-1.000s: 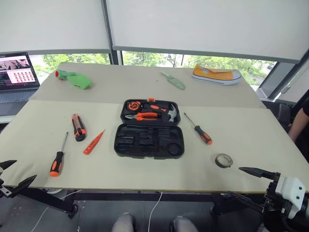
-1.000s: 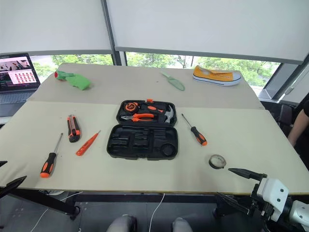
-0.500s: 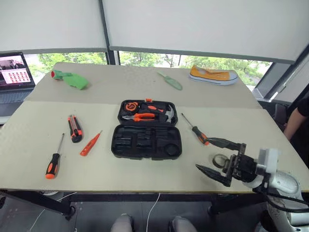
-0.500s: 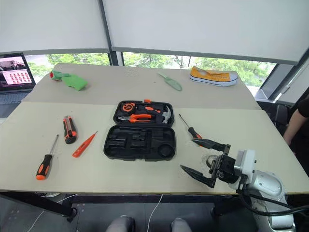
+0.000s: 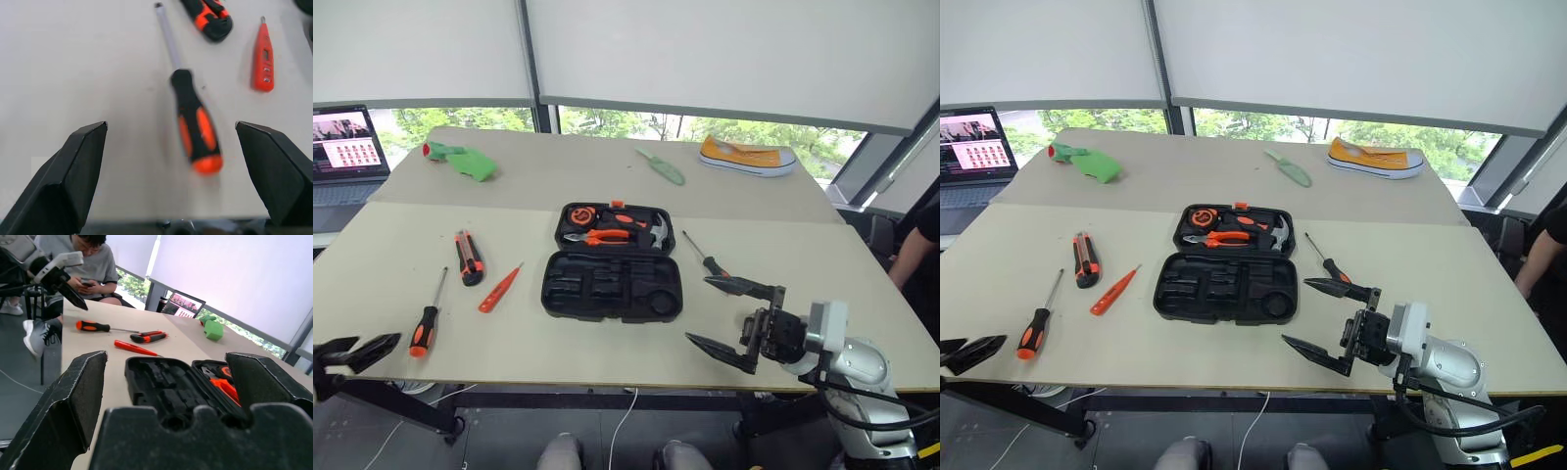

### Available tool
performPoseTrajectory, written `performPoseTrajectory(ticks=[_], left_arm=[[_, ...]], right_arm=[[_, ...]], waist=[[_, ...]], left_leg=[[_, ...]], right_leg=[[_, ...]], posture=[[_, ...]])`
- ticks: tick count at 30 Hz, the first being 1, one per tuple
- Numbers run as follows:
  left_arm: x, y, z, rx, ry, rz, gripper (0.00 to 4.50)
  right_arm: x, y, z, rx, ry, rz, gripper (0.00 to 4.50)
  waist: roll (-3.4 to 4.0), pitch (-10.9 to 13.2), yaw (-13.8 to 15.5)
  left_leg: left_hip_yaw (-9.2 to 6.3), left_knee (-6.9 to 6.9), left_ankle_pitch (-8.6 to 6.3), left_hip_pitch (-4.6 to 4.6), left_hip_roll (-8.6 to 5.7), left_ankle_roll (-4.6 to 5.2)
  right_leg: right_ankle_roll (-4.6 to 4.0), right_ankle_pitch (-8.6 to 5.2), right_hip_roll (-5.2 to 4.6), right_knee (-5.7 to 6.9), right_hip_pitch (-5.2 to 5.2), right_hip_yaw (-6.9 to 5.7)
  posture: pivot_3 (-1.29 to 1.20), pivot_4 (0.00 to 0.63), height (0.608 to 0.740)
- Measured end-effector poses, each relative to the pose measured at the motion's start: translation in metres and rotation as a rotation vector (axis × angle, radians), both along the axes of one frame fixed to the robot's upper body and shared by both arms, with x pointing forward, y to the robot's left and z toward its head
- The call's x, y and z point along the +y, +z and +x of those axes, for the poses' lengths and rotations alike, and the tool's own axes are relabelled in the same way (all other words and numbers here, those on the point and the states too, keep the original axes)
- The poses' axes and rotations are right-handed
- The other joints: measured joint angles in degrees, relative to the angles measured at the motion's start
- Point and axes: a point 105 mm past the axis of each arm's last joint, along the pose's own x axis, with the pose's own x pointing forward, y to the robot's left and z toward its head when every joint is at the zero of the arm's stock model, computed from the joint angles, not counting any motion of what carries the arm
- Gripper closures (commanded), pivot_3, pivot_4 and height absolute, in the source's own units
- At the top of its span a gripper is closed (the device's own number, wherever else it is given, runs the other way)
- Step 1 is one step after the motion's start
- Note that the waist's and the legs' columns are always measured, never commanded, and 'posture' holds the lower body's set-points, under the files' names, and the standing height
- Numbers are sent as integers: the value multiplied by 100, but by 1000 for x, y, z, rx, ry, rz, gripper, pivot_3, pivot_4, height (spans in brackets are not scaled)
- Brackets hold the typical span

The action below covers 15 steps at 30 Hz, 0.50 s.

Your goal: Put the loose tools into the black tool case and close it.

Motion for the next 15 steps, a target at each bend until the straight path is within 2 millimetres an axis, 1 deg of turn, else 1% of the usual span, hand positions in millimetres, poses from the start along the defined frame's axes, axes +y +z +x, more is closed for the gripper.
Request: performPoseTrajectory(ticks=[1,2,4,5,6,8,9,12,14,15], left_arm=[[-6,-4,6,16,-12,-3,13],[-9,-7,10,23,-18,-4,261],[-17,-16,17,59,-36,18,762],[-19,-18,18,69,-38,25,1068],[-19,-23,19,83,-32,42,1466],[-15,-24,22,81,-13,67,2185],[-12,-26,22,80,-2,80,2476],[-6,-27,22,66,6,93,3642],[-2,-27,22,57,7,103,3645],[6,-27,20,45,11,120,3645]], right_arm=[[-1,-2,1,6,4,-4,0],[-1,-2,3,8,7,-6,0],[-2,-3,5,9,8,-8,0],[-1,-3,6,8,11,-10,0],[-1,-3,7,7,15,-11,0],[-1,-3,7,11,21,-14,0],[0,-3,7,8,29,-16,0],[2,-3,7,6,42,-16,0],[3,-3,7,8,43,-15,0],[2,-3,7,11,42,-13,0]], waist=[[-6,-3,-5],[-3,-2,-13],[0,0,-45],[0,0,-52],[0,0,-65],[4,1,-61],[15,5,-59],[22,8,-58],[22,8,-60],[22,8,-70]], left_leg=[[1,0,2,-9,0,3],[1,-1,6,-14,0,10],[2,-1,15,-13,3,25],[2,-2,15,-12,4,25],[2,-3,13,-10,7,22],[2,-5,13,-4,8,22],[2,-5,13,-2,8,22],[2,-3,6,2,7,10],[2,-3,2,3,7,3],[2,-3,0,3,8,0]], right_leg=[[15,8,4,3,6,2],[31,17,7,4,3,3],[25,10,15,13,1,5],[22,6,17,17,1,6],[19,2,20,20,0,6],[16,-7,21,27,2,5],[16,-8,20,28,2,5],[15,-8,19,29,3,4],[15,-8,17,28,2,4],[12,-8,19,29,0,4]], posture=[[0,150,740],[0,150,740],[0,150,740],[0,150,740],[0,150,740],[0,150,740],[0,150,740],[0,150,740],[0,150,740],[0,150,740]])
